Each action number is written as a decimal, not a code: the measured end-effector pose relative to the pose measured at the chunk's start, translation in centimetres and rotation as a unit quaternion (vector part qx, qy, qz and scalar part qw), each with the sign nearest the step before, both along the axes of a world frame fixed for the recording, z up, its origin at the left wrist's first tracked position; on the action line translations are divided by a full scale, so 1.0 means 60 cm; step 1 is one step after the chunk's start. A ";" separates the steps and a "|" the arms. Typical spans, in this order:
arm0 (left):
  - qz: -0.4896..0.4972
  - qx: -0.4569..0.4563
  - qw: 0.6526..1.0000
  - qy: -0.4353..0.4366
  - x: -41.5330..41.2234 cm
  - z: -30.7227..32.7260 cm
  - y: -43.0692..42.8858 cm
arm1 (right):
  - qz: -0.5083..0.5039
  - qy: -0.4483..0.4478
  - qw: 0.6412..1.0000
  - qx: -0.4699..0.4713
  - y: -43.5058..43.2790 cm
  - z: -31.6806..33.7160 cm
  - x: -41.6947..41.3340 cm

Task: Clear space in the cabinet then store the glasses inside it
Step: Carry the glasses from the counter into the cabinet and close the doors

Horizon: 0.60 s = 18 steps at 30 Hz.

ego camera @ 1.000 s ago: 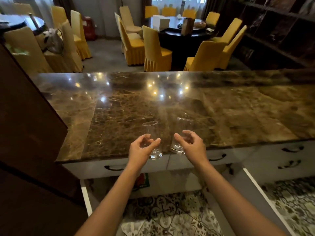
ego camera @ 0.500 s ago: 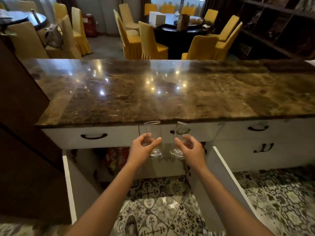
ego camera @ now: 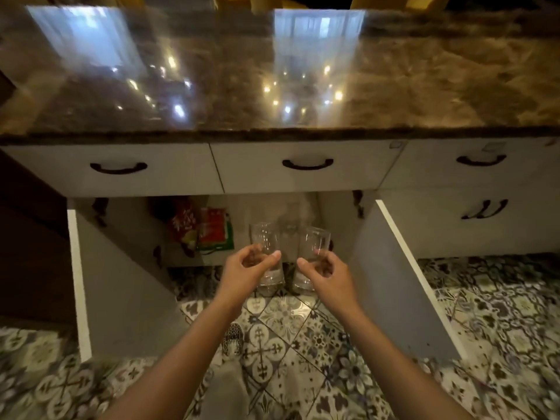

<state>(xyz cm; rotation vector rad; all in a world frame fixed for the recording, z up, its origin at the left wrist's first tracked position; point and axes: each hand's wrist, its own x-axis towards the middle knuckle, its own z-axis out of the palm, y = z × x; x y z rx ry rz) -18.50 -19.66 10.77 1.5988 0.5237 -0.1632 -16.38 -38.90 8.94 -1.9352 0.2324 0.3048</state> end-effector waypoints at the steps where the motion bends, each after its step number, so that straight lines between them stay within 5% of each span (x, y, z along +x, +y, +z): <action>1: -0.001 0.002 1.000 0.008 0.009 -0.026 0.001 | 0.001 0.007 1.000 0.003 0.001 -0.027 0.006; 18: -0.001 -0.010 0.996 0.088 0.288 -0.656 0.071 | -0.044 0.100 0.994 0.029 0.032 -0.626 0.286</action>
